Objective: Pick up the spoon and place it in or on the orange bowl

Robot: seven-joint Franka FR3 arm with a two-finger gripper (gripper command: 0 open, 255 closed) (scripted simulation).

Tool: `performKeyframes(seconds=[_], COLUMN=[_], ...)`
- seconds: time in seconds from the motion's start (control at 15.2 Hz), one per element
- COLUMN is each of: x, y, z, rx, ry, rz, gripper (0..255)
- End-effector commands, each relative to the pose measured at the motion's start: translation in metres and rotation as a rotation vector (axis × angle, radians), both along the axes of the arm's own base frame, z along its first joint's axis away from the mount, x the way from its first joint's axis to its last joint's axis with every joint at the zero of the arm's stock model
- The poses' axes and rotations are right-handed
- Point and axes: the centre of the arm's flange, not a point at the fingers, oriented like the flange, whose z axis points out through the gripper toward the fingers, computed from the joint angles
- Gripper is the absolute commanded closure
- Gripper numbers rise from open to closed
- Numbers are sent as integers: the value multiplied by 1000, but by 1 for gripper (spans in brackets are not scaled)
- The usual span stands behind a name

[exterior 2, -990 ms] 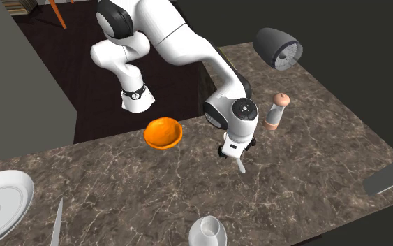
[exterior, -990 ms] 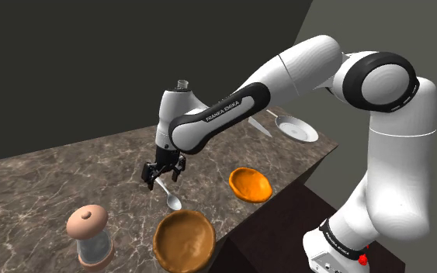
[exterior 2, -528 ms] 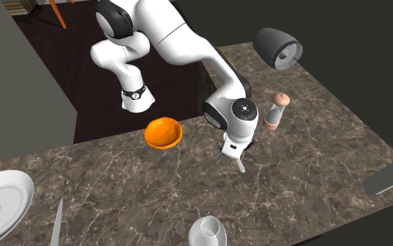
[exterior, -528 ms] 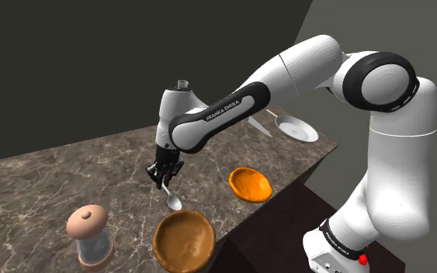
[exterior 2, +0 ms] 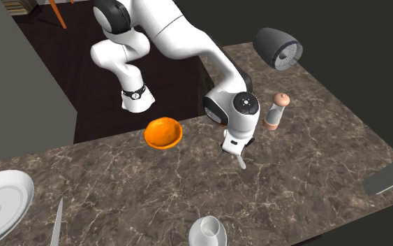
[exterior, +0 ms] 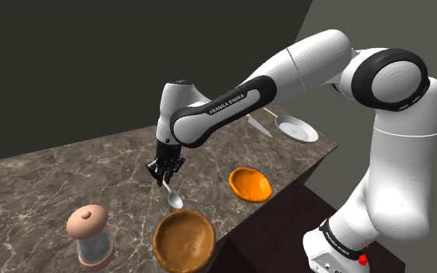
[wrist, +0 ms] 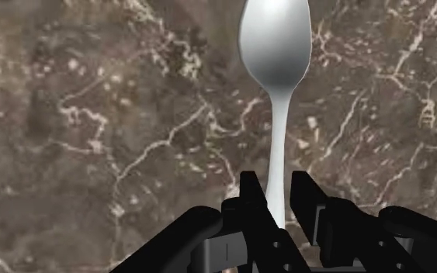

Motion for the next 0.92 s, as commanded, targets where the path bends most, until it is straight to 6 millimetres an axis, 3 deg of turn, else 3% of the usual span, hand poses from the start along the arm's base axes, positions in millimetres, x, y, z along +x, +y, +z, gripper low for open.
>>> performKeyframes(seconds=[0.0,0.86], x=[1,1], y=[1,1], z=[9,78], rx=[0,0], ry=[0,0], rz=[0,0], gripper=[255,255])
